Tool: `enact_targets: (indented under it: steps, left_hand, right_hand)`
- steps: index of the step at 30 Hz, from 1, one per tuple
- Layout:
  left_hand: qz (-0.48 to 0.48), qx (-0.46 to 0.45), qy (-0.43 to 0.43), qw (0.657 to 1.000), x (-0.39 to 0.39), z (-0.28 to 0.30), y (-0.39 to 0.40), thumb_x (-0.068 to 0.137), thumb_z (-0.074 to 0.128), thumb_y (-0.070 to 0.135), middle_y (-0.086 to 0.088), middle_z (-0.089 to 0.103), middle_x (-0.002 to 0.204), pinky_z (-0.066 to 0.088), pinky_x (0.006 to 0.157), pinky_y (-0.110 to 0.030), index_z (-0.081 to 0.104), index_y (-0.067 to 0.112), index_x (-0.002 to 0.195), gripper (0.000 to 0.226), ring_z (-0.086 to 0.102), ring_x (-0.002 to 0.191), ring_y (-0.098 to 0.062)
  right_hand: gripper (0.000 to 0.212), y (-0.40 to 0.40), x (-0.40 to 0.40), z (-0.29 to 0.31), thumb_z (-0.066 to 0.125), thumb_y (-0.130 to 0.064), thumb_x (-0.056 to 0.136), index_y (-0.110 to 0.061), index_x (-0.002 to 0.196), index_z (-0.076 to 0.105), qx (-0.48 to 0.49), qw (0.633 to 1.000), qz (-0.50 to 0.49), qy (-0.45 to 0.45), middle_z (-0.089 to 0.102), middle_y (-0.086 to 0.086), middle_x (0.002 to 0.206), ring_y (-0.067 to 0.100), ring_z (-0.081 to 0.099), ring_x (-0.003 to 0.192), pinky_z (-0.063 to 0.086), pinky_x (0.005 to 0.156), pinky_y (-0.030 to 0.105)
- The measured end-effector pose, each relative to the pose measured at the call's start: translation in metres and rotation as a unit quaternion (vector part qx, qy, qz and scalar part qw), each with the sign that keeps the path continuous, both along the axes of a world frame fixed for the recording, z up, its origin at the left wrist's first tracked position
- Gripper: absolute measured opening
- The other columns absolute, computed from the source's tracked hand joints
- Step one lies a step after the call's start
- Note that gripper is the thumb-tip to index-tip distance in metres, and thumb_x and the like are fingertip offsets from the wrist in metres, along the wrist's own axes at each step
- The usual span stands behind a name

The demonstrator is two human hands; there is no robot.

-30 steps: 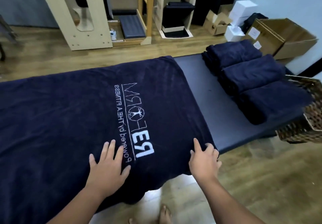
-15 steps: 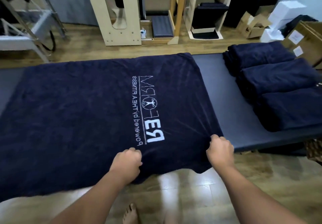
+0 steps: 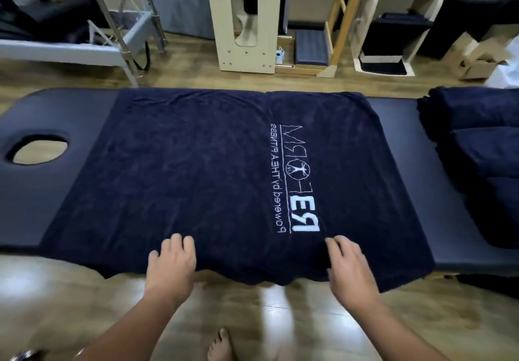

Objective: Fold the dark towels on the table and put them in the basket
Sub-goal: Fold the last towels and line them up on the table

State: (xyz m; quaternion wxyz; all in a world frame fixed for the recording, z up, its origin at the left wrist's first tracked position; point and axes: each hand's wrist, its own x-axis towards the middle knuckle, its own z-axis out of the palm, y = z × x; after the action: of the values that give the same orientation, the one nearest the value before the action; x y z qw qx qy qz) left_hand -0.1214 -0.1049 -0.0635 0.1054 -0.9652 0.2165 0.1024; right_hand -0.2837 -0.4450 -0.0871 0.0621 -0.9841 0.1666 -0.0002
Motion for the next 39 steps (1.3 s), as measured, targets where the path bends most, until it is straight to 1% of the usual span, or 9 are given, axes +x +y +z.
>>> enact_targets:
  steps: [7,10,12,16,24,28,33,36,39]
  left_hand:
    - [-0.090,0.007,-0.041,0.995,0.032,0.001,0.033,0.041,0.092,0.008,-0.007,0.045,0.075,0.042,0.070,-0.048,0.057,0.008,0.074,0.048,0.048,0.067,-0.030]
    - [-0.122,-0.005,-0.007,0.992,0.042,-0.002,0.041,0.038,0.091,0.004,-0.005,0.050,0.066,0.043,0.062,-0.043,0.059,0.012,0.065,0.043,0.051,0.060,-0.029]
    - [-0.125,0.004,0.045,0.991,0.049,0.008,0.039,0.043,0.094,0.014,-0.003,0.055,0.073,0.041,0.058,-0.038,0.062,0.014,0.070,0.042,0.056,0.067,-0.026]
    - [-0.022,-0.029,0.110,0.993,0.074,0.037,0.034,0.102,0.051,0.033,0.002,0.048,0.115,0.042,0.078,-0.038,0.046,0.024,0.113,0.015,0.048,0.110,-0.020]
    - [0.045,-0.210,0.197,0.956,0.176,0.072,0.032,0.102,0.048,0.016,-0.001,0.065,0.100,0.054,0.085,-0.038,0.059,0.030,0.105,0.018,0.062,0.087,-0.017]
    - [-0.023,-0.197,0.176,0.964,0.241,0.082,0.010,0.101,0.053,0.015,0.001,0.069,0.100,0.053,0.088,-0.033,0.067,0.038,0.098,0.027,0.065,0.093,-0.019]
    - [-0.048,-0.122,0.041,0.991,0.315,0.096,-0.043,0.103,0.045,0.015,0.002,0.048,0.099,0.041,0.083,-0.041,0.056,0.025,0.121,0.023,0.051,0.101,-0.026]
    - [-0.004,-0.123,-0.080,0.989,0.331,0.094,-0.076,0.089,0.055,0.005,-0.008,0.044,0.119,0.034,0.091,-0.048,0.048,0.023,0.132,0.047,0.040,0.110,-0.031]
    - [-0.062,-0.102,-0.038,0.992,0.314,0.082,-0.093,0.093,0.057,0.025,-0.007,0.046,0.125,0.040,0.094,-0.048,0.055,0.019,0.123,0.031,0.044,0.115,-0.031]
  right_hand:
    - [0.047,-0.009,0.006,0.006,0.094,0.000,0.039,-0.013,0.071,0.062,-0.037,0.998,0.001,0.049,0.057,-0.001,0.079,0.026,0.057,0.069,0.042,0.053,0.034]
    - [0.060,-0.012,0.008,0.013,0.092,0.004,0.031,-0.023,0.055,0.044,-0.027,0.994,0.012,0.110,0.042,-0.009,0.066,0.020,0.051,0.057,0.030,0.050,0.027]
    - [0.071,-0.012,0.018,0.029,0.090,-0.002,0.045,-0.029,0.059,0.026,-0.040,0.988,0.024,0.146,0.032,-0.012,0.067,0.016,0.046,0.056,0.029,0.049,0.026]
    - [0.023,-0.020,0.038,0.072,0.048,-0.013,0.090,-0.024,0.082,0.030,-0.056,0.983,-0.038,0.172,0.047,-0.007,0.081,0.018,0.045,0.070,0.034,0.061,0.032]
    - [0.038,-0.037,0.106,0.108,0.043,0.015,0.075,-0.021,0.077,0.031,-0.002,0.996,-0.091,0.023,0.038,-0.006,0.077,0.015,0.036,0.067,0.022,0.050,0.027]
    - [0.044,-0.068,0.154,0.109,0.049,0.019,0.064,-0.023,0.071,0.036,0.009,0.997,-0.063,-0.038,0.042,-0.005,0.078,0.024,0.044,0.070,0.039,0.050,0.038]
    - [0.040,-0.112,0.239,0.107,0.062,0.013,0.071,-0.016,0.099,0.067,-0.037,0.997,-0.057,-0.046,0.060,0.004,0.109,0.034,0.057,0.093,0.047,0.072,0.044]
    - [0.058,-0.119,0.287,0.096,0.063,-0.007,0.083,-0.025,0.137,0.055,-0.084,0.992,-0.075,0.049,0.043,0.006,0.146,0.035,0.043,0.125,0.039,0.097,0.052]
    - [0.043,-0.108,0.305,0.075,0.059,-0.025,0.090,-0.028,0.133,0.056,-0.075,0.990,-0.021,0.114,0.039,0.006,0.145,0.034,0.036,0.127,0.035,0.102,0.052]
